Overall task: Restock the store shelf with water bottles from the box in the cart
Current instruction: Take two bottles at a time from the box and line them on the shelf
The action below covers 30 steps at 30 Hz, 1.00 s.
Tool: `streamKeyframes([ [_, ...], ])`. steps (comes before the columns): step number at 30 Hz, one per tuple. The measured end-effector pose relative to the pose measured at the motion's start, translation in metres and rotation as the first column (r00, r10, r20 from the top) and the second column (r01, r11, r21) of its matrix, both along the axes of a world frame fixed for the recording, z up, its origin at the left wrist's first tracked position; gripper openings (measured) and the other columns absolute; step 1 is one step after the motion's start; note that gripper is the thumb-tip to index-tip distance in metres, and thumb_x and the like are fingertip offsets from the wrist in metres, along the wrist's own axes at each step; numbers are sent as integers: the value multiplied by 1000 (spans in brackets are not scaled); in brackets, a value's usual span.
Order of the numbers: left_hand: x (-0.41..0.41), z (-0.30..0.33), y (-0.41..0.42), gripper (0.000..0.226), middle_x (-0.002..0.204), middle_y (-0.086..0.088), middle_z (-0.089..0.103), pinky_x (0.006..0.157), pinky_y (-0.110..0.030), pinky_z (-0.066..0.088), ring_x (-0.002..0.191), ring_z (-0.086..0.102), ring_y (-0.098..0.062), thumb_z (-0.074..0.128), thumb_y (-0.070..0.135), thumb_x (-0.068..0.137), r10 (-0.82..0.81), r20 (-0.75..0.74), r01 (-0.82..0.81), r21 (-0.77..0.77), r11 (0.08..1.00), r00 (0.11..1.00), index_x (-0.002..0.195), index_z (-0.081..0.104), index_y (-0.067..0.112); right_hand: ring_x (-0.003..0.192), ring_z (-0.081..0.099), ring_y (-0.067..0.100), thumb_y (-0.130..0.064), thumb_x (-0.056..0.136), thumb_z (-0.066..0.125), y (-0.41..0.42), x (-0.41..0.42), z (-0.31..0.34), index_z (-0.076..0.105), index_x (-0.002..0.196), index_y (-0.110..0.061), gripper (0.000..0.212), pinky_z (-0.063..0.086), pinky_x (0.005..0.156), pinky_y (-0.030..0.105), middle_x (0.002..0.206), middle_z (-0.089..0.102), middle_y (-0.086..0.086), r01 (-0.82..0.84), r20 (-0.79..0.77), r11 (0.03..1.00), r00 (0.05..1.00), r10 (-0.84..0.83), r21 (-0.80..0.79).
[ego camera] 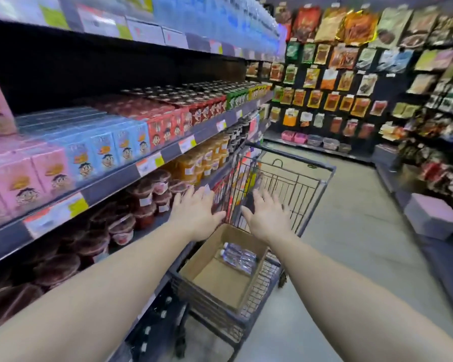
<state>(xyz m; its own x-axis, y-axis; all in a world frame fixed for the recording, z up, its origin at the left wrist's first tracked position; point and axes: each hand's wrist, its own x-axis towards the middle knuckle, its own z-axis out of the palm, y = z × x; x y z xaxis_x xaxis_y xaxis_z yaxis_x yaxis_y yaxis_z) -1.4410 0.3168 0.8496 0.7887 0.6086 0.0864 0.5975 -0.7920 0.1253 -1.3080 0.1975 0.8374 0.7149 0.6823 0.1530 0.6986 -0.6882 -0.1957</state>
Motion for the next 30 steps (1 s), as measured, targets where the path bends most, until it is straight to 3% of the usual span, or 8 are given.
streamKeyframes([
  [8, 86, -92, 95, 76, 162, -9, 21, 118, -55, 17, 148, 18, -33, 36, 63, 93, 183, -86, -188, -56, 981, 979, 153, 22, 18, 148, 13, 28, -54, 95, 40, 106, 150, -103, 18, 152, -25, 68, 13, 118, 52, 160, 19, 4, -163, -125, 973, 982, 143, -165],
  [13, 169, -149, 129, 76, 164, -5, 12, 122, -50, 5, 151, 5, -28, 40, 58, 95, 349, -161, -379, -232, 896, 923, 155, 14, 19, 146, 17, 27, -52, 94, 44, 154, 249, -173, 18, 152, -23, 70, 17, 117, 49, 159, 23, 4, -306, -198, 908, 946, 257, -285],
  [16, 210, -179, 141, 76, 165, -4, 9, 122, -48, 1, 152, 1, -26, 39, 58, 96, 409, -193, -447, -235, 863, 892, 156, 12, 21, 147, 16, 27, -50, 95, 45, 178, 288, -213, 15, 152, -23, 70, 15, 118, 47, 160, 21, 5, -370, -237, 876, 922, 306, -308],
  [22, 234, -247, 146, 75, 165, -3, 8, 121, -47, 0, 152, 2, -25, 41, 57, 95, 483, -271, -547, -267, 794, 833, 156, 15, 22, 142, 27, 30, -41, 93, 51, 207, 307, -297, 17, 151, -20, 71, 24, 116, 45, 154, 32, 9, -496, -329, 804, 857, 395, -328],
  [27, 231, -309, 133, 74, 165, -3, 12, 122, -43, 3, 152, 5, -23, 45, 55, 95, 495, -314, -583, -347, 734, 810, 155, 18, 21, 125, 42, 32, -36, 92, 54, 197, 297, -367, 16, 151, -16, 73, 40, 98, 42, 142, 39, 12, -542, -500, 729, 807, 314, -418],
  [30, 224, -351, 121, 74, 164, -5, 16, 123, -42, 10, 152, 7, -24, 46, 54, 94, 489, -333, -590, -398, 702, 806, 154, 19, 20, 125, 45, 34, -36, 88, 59, 188, 291, -414, 15, 151, -17, 79, 42, 99, 42, 147, 35, 13, -533, -571, 725, 786, 235, -436],
])
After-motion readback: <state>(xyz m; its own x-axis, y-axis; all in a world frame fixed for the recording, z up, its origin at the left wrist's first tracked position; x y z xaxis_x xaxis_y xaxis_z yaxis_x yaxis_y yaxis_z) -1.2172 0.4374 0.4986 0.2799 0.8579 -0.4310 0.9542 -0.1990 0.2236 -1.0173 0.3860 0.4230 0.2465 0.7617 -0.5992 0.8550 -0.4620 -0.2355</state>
